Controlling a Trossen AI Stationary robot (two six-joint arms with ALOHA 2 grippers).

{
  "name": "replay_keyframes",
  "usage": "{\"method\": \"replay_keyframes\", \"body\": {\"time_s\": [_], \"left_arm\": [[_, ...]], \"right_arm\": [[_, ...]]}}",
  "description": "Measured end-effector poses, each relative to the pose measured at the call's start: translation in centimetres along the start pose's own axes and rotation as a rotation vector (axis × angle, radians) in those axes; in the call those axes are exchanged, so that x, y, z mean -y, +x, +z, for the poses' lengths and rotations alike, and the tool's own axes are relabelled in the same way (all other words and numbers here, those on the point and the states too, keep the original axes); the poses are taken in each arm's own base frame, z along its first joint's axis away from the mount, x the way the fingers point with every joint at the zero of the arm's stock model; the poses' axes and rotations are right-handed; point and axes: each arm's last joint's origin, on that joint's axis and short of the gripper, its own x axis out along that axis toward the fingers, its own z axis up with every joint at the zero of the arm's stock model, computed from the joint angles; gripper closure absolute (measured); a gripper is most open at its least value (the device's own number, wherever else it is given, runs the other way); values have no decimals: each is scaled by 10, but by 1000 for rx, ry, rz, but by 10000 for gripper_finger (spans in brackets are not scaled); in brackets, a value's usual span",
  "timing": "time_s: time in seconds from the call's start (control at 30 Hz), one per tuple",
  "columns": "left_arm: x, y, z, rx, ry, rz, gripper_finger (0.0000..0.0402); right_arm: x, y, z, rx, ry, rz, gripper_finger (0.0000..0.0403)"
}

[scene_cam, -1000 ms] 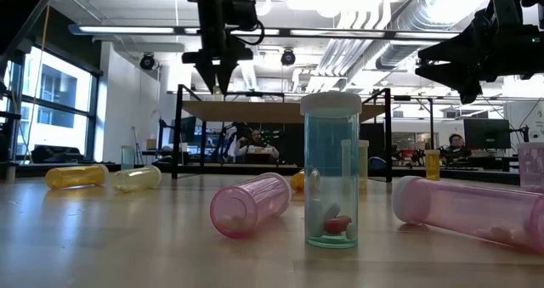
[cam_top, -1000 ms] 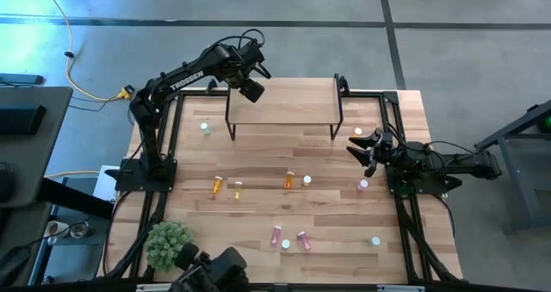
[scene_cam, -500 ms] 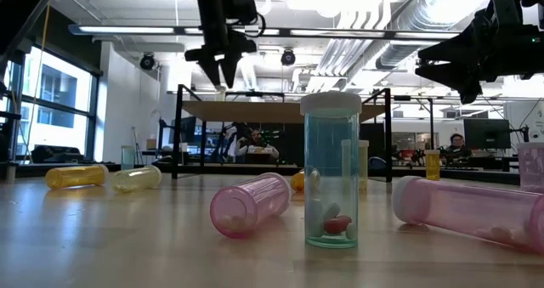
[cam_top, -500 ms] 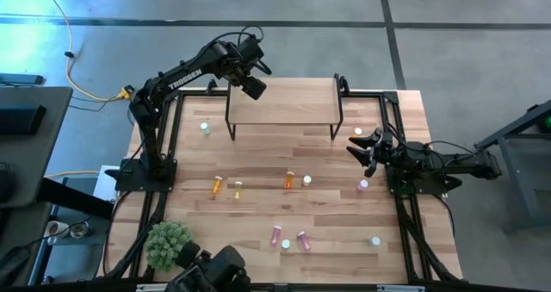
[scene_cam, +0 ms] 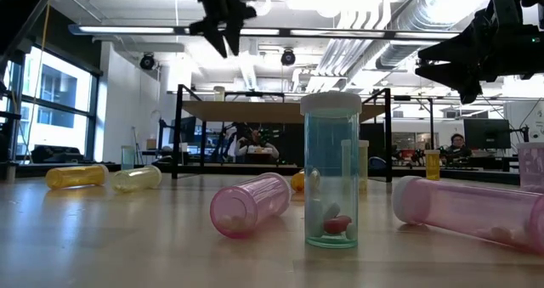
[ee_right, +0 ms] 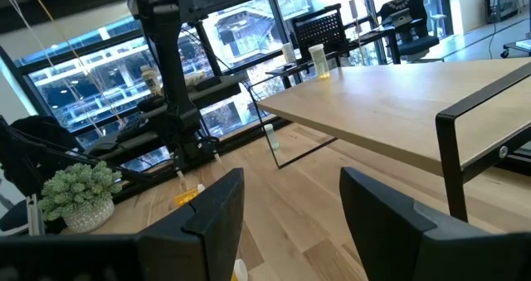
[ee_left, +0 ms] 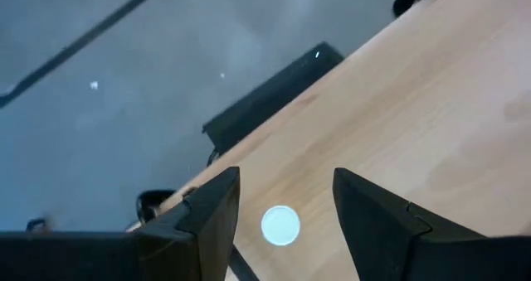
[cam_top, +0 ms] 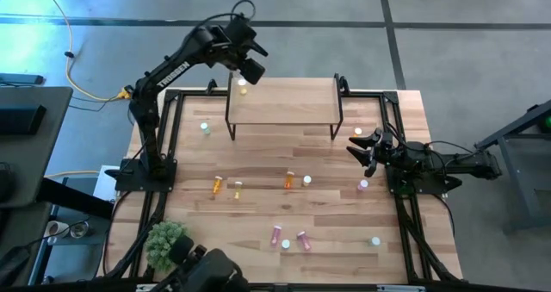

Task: Pick and place medicine bottles onto shelf by color
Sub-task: Put the top pink pill bottle on the shelf

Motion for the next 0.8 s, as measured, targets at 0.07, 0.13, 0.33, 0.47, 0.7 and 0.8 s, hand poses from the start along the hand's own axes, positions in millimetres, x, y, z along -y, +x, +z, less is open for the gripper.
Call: {"method": "replay_keyframes", "body": {"time_s": [0.07,0.13,0.33,0.47,0.7,0.8], "left_arm": [[0,-12,1,10,27,-21,216],[2,-25,2,35,50,-49,216],[16,-59,-7,70,145,-118,216],[24,-82,-19,87,183,-151,216],[39,-105,-38,93,197,-203,216],[47,-102,-52,57,197,-206,216]], "right_arm": [[0,0,0,0,0,0,213],[0,0,0,0,0,0,213],[0,0,0,0,0,0,213],[0,0,0,0,0,0,213],[0,0,0,0,0,0,213],[0,0,0,0,0,0,213]]}}
